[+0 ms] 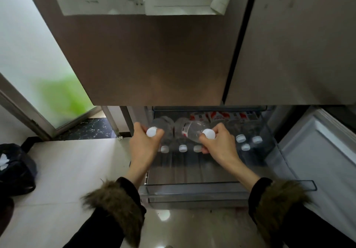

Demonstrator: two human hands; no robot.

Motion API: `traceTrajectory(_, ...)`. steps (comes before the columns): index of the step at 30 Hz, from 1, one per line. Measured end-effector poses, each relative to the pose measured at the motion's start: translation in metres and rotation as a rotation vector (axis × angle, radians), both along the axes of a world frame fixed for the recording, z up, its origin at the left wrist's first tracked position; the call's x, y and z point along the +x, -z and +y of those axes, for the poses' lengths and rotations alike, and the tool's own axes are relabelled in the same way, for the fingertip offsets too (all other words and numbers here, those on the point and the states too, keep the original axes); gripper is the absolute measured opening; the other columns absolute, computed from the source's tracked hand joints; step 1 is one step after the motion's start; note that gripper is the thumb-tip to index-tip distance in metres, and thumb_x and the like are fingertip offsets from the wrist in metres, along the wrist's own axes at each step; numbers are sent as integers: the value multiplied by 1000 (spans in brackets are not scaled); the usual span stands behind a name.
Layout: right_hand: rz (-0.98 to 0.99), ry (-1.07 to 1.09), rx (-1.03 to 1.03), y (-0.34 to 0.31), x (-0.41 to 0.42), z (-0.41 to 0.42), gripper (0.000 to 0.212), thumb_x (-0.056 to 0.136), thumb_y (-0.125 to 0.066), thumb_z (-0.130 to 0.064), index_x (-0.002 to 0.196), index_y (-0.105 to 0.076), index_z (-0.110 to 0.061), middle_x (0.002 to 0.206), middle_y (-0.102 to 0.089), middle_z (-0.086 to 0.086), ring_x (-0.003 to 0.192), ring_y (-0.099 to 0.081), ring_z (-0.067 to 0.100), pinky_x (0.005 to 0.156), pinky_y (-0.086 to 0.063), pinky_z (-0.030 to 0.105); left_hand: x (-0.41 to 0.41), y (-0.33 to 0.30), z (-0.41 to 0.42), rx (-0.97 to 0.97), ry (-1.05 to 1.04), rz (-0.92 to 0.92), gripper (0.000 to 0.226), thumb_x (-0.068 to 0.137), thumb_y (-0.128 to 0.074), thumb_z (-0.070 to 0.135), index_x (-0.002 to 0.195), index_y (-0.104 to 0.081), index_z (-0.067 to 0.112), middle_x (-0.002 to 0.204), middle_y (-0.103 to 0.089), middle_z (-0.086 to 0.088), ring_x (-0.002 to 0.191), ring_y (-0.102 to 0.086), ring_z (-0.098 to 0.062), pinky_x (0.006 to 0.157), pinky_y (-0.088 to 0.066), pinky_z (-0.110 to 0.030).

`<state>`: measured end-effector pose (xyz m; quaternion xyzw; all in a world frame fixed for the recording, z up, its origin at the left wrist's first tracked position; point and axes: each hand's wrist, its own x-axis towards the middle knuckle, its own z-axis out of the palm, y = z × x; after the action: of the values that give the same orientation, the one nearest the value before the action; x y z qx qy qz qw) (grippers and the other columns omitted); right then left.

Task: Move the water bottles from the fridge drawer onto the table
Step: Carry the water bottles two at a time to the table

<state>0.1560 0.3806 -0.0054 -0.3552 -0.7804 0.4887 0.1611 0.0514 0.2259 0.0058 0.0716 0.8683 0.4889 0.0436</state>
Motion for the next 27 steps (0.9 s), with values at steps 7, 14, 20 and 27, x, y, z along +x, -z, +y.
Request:
traceTrajectory(7, -81, -2, 247, -14, 2, 0, 29, 72, -65, -38, 78, -47, -15, 77, -65, 8, 70, -64, 30, 64, -55, 46, -14, -17, -19, -245, 150, 218, 28, 83, -59, 29, 93, -45, 7, 83, -58, -13, 74, -55, -30, 60, -37, -32)
traceTrajectory(14, -233, -145, 353, -11, 2, -4, 29, 77, -67, -37, 81, -49, -15, 83, -61, 5, 77, -57, 22, 52, -42, 28, -6, -4, -14, -390, 385, 221, 26, 86, -57, 33, 91, -41, 14, 84, -58, -8, 71, -50, -22, 48, -33, -20)
traceTrajectory(20, -204, -180, 345, -9, -7, -8, 28, 76, -67, -38, 82, -49, -17, 77, -58, -1, 75, -55, 17, 48, -33, 22, -10, 3, -4, -400, 503, 284, 30, 85, -59, 37, 98, -49, 11, 91, -66, -10, 78, -60, -26, 65, -49, -33)
traceTrajectory(27, -165, -244, 271, -6, -14, -8, 36, 76, -69, -46, 91, -53, -18, 68, -52, -8, 70, -54, 11, 56, -40, 23, -19, 18, -8, -239, 657, 273, 29, 85, -59, 43, 103, -52, 21, 88, -56, 4, 73, -53, -5, 63, -42, -16)
